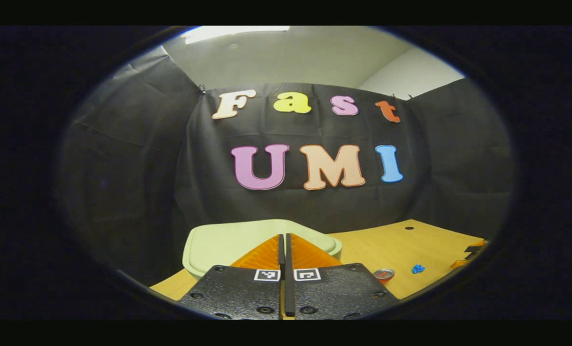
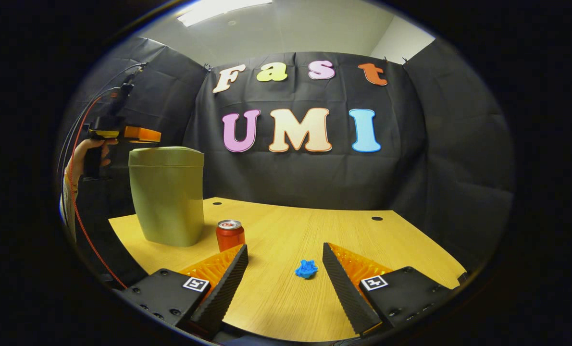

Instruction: Press the lid of the desktop garbage bin to open it, pick up the crumpled paper on the desktop and throw it into the bin, then pick up the pop can on the desktop and drop it into the bin, and finally close the garbage bin lid.

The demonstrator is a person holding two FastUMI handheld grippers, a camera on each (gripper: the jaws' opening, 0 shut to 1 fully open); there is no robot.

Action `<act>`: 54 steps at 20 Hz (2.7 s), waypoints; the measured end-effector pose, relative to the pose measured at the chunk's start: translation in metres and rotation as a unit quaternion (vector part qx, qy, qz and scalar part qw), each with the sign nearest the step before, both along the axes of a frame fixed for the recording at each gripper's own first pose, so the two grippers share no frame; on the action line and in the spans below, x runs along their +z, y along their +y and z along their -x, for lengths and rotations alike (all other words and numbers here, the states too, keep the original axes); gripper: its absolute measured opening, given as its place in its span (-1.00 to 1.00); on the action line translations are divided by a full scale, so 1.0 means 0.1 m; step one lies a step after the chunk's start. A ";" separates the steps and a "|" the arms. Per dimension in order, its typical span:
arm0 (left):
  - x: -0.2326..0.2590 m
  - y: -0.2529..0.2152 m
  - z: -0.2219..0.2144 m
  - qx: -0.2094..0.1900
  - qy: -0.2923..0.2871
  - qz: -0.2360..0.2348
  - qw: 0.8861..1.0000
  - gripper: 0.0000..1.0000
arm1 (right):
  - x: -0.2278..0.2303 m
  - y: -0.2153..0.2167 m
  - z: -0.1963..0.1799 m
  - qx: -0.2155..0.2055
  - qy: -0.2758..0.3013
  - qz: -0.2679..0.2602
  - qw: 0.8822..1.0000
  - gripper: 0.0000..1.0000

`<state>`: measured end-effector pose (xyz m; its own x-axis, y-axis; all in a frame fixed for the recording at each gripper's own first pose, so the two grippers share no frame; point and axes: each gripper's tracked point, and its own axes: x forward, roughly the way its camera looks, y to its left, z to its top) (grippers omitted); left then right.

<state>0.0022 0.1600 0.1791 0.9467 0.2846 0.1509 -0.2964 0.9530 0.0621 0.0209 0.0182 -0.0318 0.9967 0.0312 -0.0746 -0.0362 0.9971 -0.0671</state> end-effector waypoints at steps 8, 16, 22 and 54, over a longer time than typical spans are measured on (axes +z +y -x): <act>-0.14 0.15 -0.06 0.004 0.009 0.028 1.000 -1.00 | -0.02 -0.03 -0.02 -0.003 0.002 -0.002 1.000 0.97; -0.18 0.14 -0.07 0.005 0.032 0.004 0.999 -1.00 | -0.05 0.04 -0.03 0.006 0.007 0.002 1.000 0.96; -0.10 0.13 -0.08 0.003 0.027 0.009 1.000 -1.00 | -0.01 0.04 -0.01 0.006 0.004 -0.001 1.000 1.00; -0.76 -1.38 0.18 -0.165 -0.012 -0.034 0.986 -1.00 | -0.05 -0.07 -0.05 -0.014 0.005 -0.003 1.000 0.99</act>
<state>-0.0155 0.0218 0.1031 0.9820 -0.0495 0.1824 0.0267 0.9917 0.1255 0.0262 0.0108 -0.0366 0.9965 0.0036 -0.0835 -0.0087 0.9981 -0.0606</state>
